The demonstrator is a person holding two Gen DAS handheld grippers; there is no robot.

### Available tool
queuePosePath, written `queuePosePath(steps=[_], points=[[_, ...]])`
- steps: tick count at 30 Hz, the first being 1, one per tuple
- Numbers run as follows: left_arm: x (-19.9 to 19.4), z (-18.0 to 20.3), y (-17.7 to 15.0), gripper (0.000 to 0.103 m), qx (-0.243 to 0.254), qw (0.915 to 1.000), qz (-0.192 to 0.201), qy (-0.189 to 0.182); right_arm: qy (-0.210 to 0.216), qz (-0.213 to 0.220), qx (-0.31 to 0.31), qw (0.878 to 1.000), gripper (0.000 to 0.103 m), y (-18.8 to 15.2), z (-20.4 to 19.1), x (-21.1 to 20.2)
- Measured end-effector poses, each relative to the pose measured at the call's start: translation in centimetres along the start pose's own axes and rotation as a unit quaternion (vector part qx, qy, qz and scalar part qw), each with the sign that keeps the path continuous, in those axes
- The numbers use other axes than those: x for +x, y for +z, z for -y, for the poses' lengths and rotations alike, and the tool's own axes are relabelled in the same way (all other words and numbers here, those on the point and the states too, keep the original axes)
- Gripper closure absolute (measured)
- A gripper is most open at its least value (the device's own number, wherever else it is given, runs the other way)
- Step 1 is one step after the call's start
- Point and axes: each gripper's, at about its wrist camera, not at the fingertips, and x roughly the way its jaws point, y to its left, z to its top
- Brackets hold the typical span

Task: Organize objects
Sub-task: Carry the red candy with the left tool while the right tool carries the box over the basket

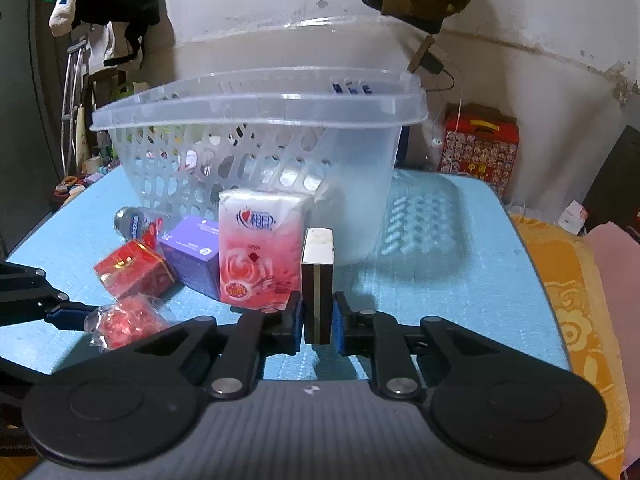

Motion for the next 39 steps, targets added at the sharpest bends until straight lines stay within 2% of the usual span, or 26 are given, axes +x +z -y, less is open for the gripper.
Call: queuePosePath(steps=[9, 13, 19, 39], points=[[-2.7, -0.4, 0.6, 0.056, -0.002, 0.9984, 0.055, -0.012, 0.012, 0.042, 0.014, 0.999, 0.086, 1.2, -0.1, -2.5], [-3.7, -1.4, 1.0, 0.056, -0.018, 0.9967, 0.079, -0.003, 0.021, 0.059, 0.001, 0.998, 0.086, 1.4, -1.2, -3.5], [-5.0, -2.9, 1.4, 0.056, -0.036, 0.9936, 0.106, 0.013, 0.044, 0.058, -0.006, 0.997, 0.086, 1.4, -2.1, -3.7], [-6.4, -4.5, 2.2, 0.056, -0.061, 0.9871, 0.143, 0.037, 0.073, 0.078, -0.01, 0.994, 0.086, 1.2, -2.9, -4.9]])
